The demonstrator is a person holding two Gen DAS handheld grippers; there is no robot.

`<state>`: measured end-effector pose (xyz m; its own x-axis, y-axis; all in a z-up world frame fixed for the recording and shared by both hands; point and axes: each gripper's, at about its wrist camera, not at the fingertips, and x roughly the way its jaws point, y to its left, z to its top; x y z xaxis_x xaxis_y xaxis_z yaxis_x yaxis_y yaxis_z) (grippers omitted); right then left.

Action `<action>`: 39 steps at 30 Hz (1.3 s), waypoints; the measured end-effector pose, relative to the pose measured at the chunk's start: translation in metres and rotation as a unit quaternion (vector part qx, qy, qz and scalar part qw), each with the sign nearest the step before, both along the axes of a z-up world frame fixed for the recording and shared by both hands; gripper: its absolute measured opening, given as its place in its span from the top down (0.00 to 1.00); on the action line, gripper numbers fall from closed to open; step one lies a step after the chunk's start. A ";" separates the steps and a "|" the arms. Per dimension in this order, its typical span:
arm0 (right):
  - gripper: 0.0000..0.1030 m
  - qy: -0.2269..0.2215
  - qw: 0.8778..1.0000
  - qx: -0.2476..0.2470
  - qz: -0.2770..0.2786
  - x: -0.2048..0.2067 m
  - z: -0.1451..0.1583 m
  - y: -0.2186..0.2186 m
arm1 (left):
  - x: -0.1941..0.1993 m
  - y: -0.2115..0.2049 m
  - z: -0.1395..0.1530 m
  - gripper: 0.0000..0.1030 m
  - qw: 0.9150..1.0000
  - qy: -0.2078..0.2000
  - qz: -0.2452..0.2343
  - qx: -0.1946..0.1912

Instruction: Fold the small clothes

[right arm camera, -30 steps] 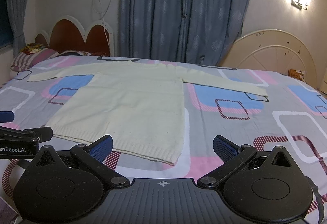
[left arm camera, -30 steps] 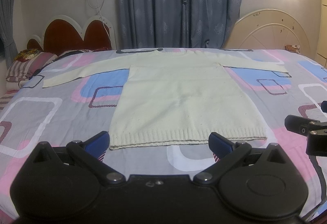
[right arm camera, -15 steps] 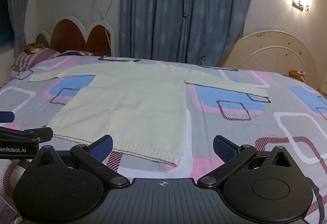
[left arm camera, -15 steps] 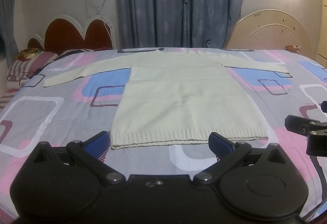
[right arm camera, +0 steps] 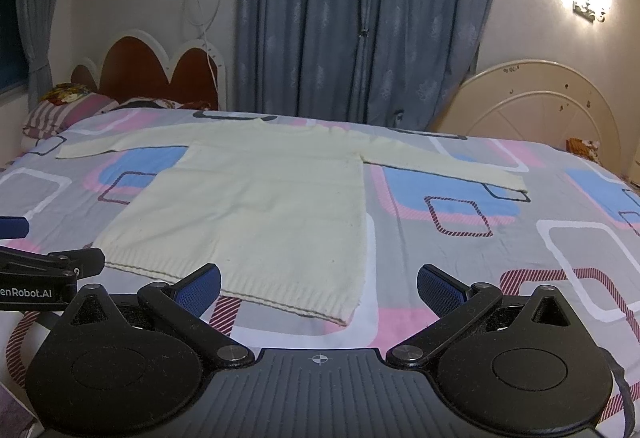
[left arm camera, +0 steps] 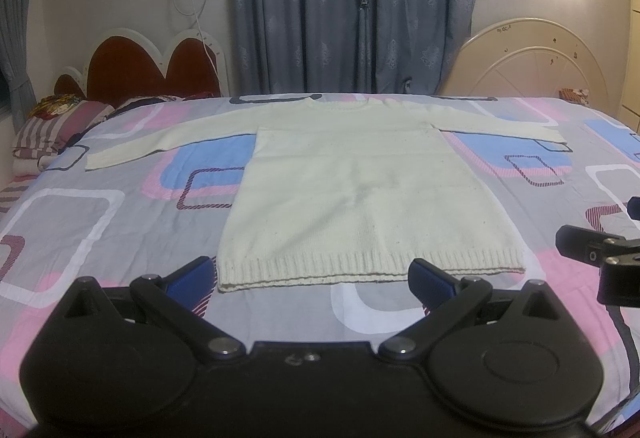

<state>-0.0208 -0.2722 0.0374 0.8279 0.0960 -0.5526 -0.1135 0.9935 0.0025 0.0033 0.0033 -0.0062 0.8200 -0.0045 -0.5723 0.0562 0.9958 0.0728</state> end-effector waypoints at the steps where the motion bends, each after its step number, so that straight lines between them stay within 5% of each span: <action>1: 0.00 0.000 1.000 0.000 0.000 0.000 0.000 0.000 | 0.000 0.000 0.000 0.00 1.000 0.000 0.000 0.000; 19: 0.00 0.002 1.000 0.000 -0.003 0.000 0.000 0.003 | 0.002 -0.001 -0.001 0.00 1.000 0.005 0.005 0.003; 26: 0.00 -0.033 0.998 0.028 -0.034 0.000 0.000 -0.011 | 0.002 -0.015 0.006 0.00 0.999 -0.024 0.006 0.042; 33: 0.00 -0.043 0.999 0.012 -0.011 0.015 0.010 -0.025 | 0.027 -0.009 0.012 0.00 0.999 -0.023 -0.007 -0.048; 39: 0.00 -0.063 0.997 0.024 -0.040 0.069 0.013 -0.060 | 0.073 -0.011 0.023 0.00 0.995 -0.054 0.011 -0.077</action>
<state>0.0477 -0.3324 0.0505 0.8969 0.0508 -0.4393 -0.0366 0.9985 0.0407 0.0762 -0.0077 0.0172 0.8780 -0.0664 -0.4740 0.0338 0.9965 -0.0769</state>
